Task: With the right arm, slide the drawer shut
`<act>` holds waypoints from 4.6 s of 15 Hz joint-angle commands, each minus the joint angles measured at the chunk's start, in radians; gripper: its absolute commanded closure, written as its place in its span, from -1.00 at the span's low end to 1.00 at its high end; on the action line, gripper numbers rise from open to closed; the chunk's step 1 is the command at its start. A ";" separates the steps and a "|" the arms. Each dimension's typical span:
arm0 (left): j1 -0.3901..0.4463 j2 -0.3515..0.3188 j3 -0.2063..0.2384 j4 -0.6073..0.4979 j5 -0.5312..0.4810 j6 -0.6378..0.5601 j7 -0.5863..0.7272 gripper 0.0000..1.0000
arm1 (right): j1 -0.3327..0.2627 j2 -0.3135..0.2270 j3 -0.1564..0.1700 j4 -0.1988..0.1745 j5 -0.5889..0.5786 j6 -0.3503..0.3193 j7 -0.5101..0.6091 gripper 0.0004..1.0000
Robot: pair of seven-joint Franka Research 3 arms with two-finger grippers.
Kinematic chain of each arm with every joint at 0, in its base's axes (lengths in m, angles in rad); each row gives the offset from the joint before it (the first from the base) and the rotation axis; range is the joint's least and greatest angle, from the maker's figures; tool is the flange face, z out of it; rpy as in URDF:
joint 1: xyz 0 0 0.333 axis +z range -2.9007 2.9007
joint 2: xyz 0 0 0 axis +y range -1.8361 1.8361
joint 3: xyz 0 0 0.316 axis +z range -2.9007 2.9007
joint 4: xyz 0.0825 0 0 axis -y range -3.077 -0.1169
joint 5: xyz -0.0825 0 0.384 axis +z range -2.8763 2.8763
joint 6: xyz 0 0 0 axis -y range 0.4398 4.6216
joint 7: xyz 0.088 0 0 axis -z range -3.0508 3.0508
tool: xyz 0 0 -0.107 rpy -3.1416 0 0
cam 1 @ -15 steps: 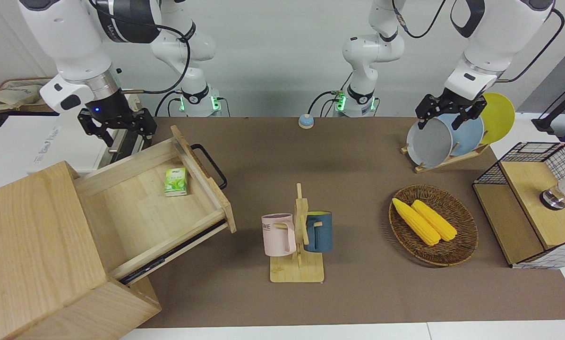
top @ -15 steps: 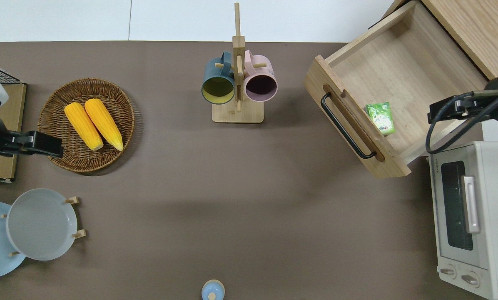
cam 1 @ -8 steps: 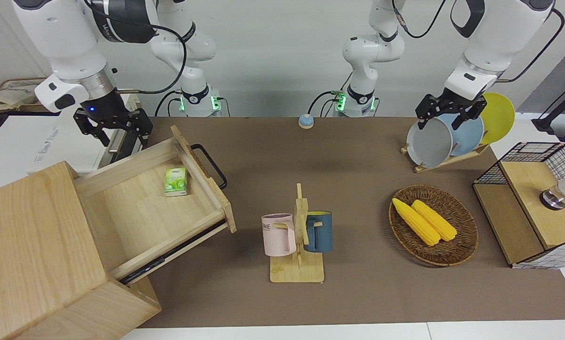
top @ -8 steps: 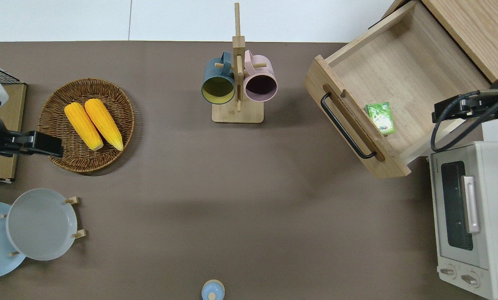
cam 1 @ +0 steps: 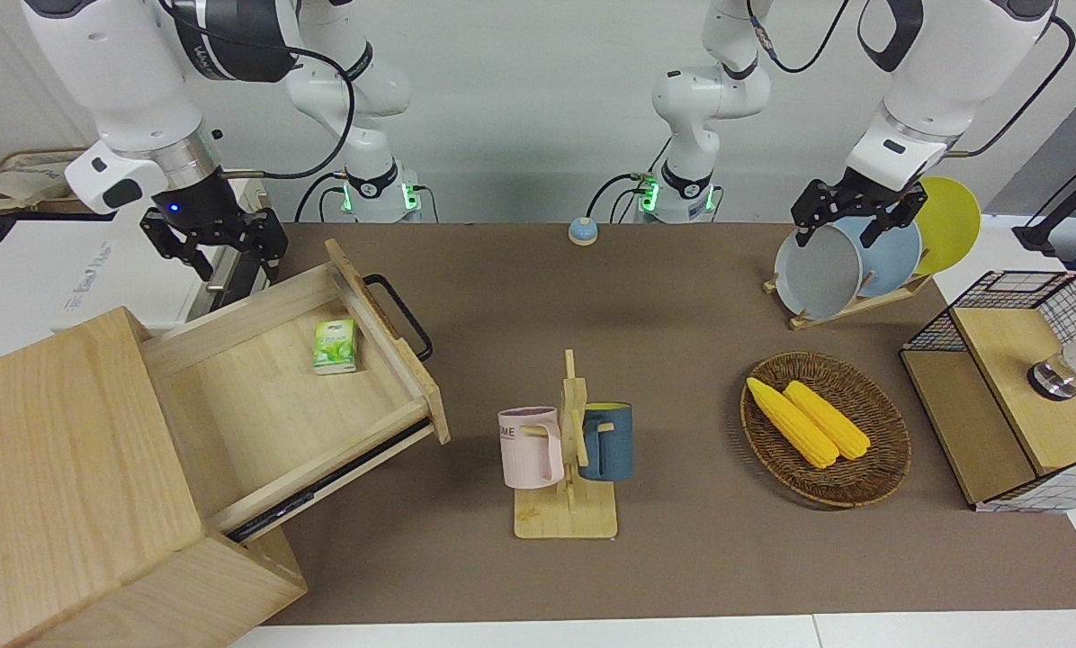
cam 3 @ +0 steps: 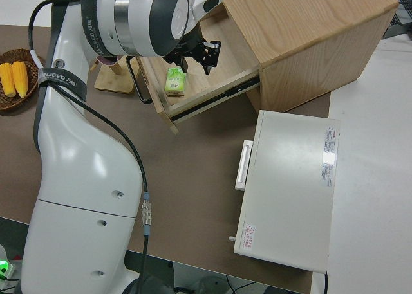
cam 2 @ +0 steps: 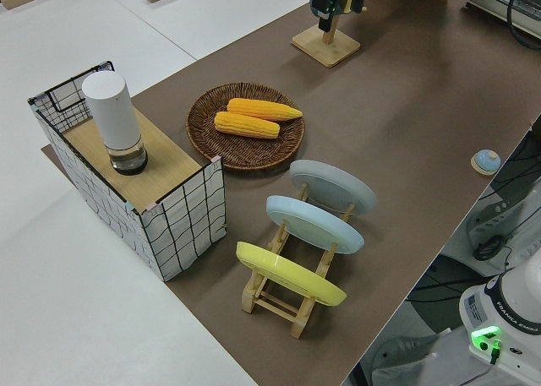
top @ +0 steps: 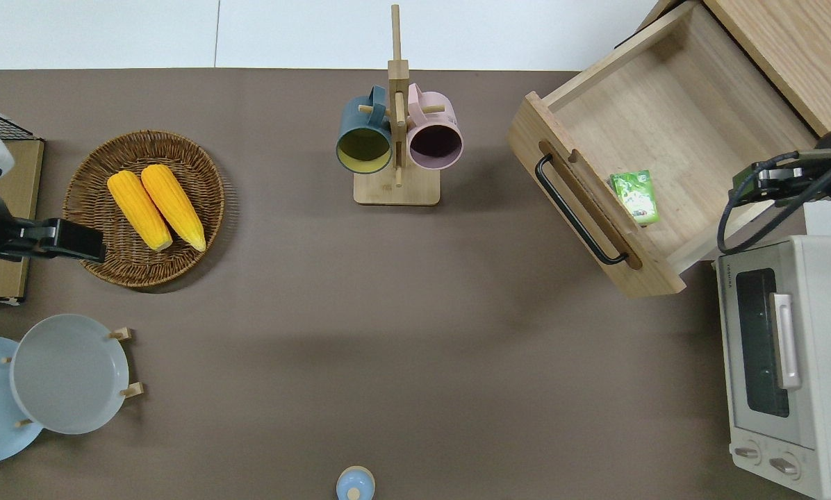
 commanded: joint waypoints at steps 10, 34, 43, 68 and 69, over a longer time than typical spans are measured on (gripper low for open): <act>-0.007 -0.004 0.000 0.009 0.018 -0.018 -0.010 -0.99 | -0.001 -0.008 0.019 0.037 0.031 -0.067 0.008 1.00; -0.007 -0.004 0.000 0.010 0.018 -0.018 -0.010 -0.99 | 0.378 -0.042 0.027 0.027 0.060 -0.021 0.864 1.00; -0.007 -0.003 0.000 0.009 0.018 -0.018 -0.010 -0.99 | 0.422 0.087 0.027 0.024 0.022 0.021 1.192 1.00; -0.007 -0.004 0.000 0.009 0.018 -0.018 -0.010 -0.99 | 0.309 0.225 0.013 -0.029 -0.024 0.145 1.263 1.00; -0.007 -0.004 0.000 0.010 0.018 -0.018 -0.010 -0.99 | 0.306 0.230 0.013 -0.024 -0.026 0.148 1.259 1.00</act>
